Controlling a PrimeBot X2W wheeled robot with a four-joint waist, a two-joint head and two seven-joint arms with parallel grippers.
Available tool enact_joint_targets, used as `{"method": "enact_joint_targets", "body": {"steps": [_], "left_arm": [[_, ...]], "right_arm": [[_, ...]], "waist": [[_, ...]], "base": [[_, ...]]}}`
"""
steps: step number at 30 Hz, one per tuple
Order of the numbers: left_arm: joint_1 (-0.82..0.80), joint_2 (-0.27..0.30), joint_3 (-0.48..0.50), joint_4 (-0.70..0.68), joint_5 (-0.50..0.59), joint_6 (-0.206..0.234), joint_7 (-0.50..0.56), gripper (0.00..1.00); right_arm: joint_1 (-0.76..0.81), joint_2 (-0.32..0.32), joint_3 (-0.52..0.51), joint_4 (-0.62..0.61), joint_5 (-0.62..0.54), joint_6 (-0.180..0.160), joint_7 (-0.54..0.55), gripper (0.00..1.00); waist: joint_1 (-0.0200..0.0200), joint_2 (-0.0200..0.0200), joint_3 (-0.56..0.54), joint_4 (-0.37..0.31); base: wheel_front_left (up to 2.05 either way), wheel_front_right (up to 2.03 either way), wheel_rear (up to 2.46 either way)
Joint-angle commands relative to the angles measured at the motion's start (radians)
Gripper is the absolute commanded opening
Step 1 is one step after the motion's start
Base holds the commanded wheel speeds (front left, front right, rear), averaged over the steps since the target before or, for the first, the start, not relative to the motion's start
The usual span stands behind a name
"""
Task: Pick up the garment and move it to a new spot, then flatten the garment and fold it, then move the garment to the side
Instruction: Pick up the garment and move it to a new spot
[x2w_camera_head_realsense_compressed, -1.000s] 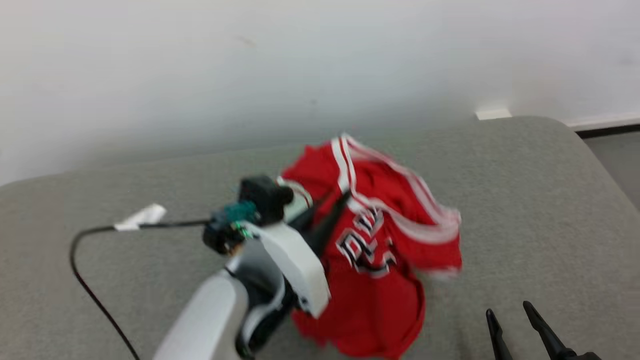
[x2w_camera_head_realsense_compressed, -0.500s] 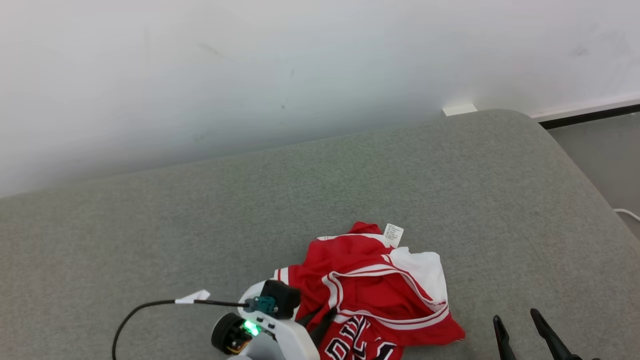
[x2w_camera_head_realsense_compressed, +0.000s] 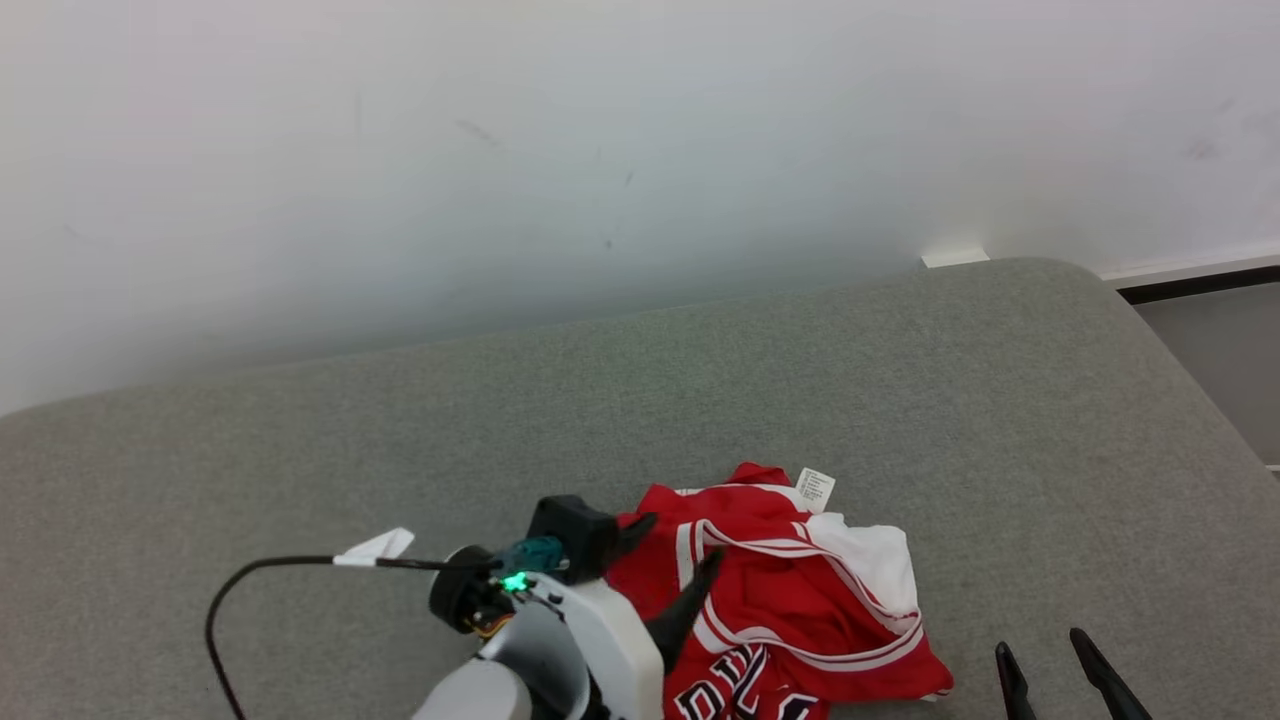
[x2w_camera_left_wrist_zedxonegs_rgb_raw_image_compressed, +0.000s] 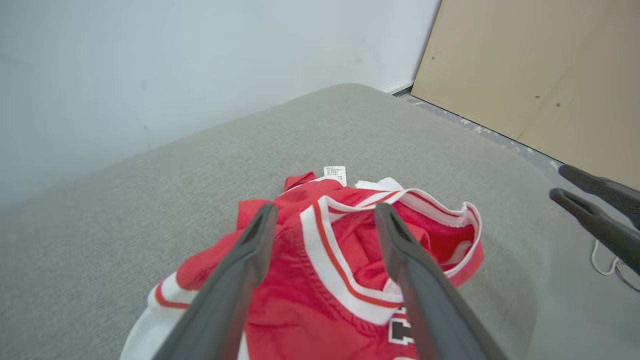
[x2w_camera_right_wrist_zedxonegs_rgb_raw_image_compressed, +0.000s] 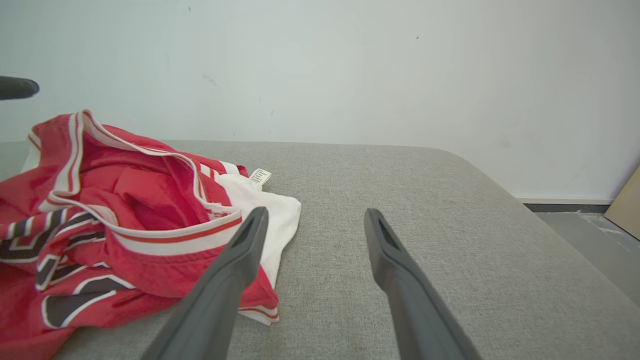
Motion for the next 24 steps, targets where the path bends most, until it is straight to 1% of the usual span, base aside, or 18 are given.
{"method": "enact_joint_targets", "body": {"steps": [1,4,8,15,22,23,24], "left_arm": [[-0.002,-0.001,-0.013,-0.038,0.004,-0.003,0.019,1.0],[0.008,-0.017,-0.046,-0.108,-0.005,-0.004,0.063,1.0],[-0.002,-0.03,-0.098,-0.118,0.007,-0.007,0.107,1.0],[-0.038,-0.04,-0.188,-0.024,0.031,-0.017,0.139,1.0],[-0.078,-0.035,-0.234,0.104,0.066,-0.022,0.139,1.0],[-0.081,-0.033,-0.24,0.123,0.07,-0.022,0.143,0.58],[-0.087,-0.031,-0.247,0.141,0.076,-0.022,0.14,0.25]], "right_arm": [[0.007,-0.011,0.002,-0.004,0.005,-0.003,0.001,1.0],[-0.01,-0.011,0.008,-0.008,0.004,-0.003,0.001,1.0],[-0.023,-0.009,0.021,-0.005,0.007,-0.003,0.001,1.0],[-0.041,-0.001,0.019,-0.002,0.009,-0.003,0.001,1.0],[-0.045,0.013,0.016,-0.001,0.012,-0.003,0.001,1.0],[-0.046,0.015,0.015,-0.001,0.012,-0.003,0.001,1.0],[-0.048,0.017,0.013,-0.001,0.011,-0.003,0.001,1.0]], "waist": [[0.0001,-0.0001,0.002,-0.006],[0.0001,-0.0001,0.011,-0.025],[0.0001,-0.0001,0.03,-0.06],[0.0001,-0.0001,0.071,-0.117],[0.0001,-0.0001,0.098,-0.137],[0.0001,-0.0001,0.101,-0.137],[0.0001,-0.0001,0.103,-0.137]], "base": [[0.0,0.0,0.0],[0.0,0.0,0.0],[0.0,0.0,0.0],[0.0,0.0,0.0],[0.0,0.0,0.0],[0.0,0.0,0.0],[0.0,0.0,0.0]]}}
